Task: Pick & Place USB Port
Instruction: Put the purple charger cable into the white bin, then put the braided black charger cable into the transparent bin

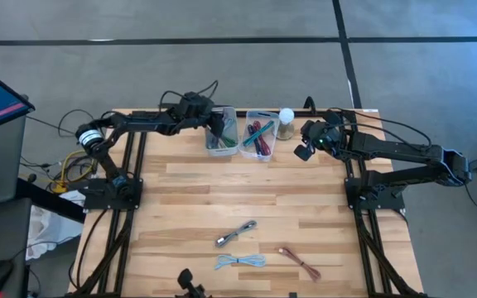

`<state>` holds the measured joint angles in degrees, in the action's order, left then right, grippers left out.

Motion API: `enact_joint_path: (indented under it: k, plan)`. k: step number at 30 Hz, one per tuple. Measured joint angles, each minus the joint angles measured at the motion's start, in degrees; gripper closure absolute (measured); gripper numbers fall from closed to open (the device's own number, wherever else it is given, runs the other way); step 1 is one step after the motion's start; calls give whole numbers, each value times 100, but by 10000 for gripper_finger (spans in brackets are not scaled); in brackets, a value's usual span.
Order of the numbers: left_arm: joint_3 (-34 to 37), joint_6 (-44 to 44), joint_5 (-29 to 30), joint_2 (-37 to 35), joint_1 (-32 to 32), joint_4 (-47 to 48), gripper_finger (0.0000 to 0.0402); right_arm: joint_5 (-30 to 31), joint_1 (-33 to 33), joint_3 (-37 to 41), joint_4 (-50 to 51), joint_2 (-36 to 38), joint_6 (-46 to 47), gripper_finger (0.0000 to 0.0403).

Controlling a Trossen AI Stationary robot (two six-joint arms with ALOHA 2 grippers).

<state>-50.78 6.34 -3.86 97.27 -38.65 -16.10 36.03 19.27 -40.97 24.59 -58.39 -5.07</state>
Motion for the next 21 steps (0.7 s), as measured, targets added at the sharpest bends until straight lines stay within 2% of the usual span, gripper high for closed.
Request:
enact_joint_path:
  k: [3, 10, 14, 21]
  plan:
    - [0, -3, 201, 0, -1, -23, 359, 0, 0, 0, 1, 0, 1, 310]
    - [0, -155, 212, 0, 13, -50, 315, 0, 1, 0, 19, 0, -1, 310]
    - [0, -156, 195, -16, 15, -83, 304, 0, 0, 0, 23, 0, -1, 310]
    - [-2, -319, -710, -326, 268, 80, 315, 0, -1, 0, 32, 0, -145, 310]
